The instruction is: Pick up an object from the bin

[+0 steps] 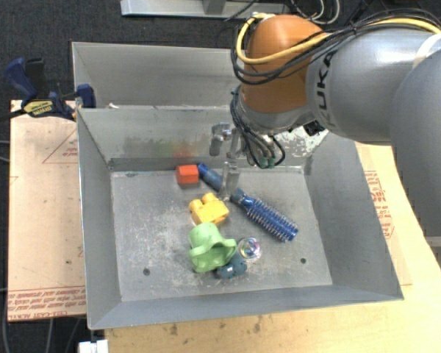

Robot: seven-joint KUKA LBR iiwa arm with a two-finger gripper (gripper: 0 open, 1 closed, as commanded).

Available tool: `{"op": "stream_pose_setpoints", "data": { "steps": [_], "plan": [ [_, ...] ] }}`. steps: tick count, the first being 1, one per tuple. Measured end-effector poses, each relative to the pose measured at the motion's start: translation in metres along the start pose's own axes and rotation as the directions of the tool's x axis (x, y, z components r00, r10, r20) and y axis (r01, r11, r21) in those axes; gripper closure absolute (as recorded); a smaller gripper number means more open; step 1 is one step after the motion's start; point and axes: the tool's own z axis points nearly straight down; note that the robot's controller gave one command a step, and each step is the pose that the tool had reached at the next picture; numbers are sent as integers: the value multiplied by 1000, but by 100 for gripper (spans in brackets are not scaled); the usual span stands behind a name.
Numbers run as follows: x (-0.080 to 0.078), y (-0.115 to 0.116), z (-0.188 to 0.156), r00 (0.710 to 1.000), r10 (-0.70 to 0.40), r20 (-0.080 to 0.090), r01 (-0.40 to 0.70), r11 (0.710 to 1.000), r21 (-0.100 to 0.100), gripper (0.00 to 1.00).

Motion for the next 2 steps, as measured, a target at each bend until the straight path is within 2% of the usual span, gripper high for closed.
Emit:
{"op": "stream_pose_setpoints", "data": {
  "steps": [1,2],
  "plan": [
    [109,-17,88,983,-185,-4,185,983,0,0],
    [156,6,101,944,-330,29,330,944,7,0]
  ]
}}
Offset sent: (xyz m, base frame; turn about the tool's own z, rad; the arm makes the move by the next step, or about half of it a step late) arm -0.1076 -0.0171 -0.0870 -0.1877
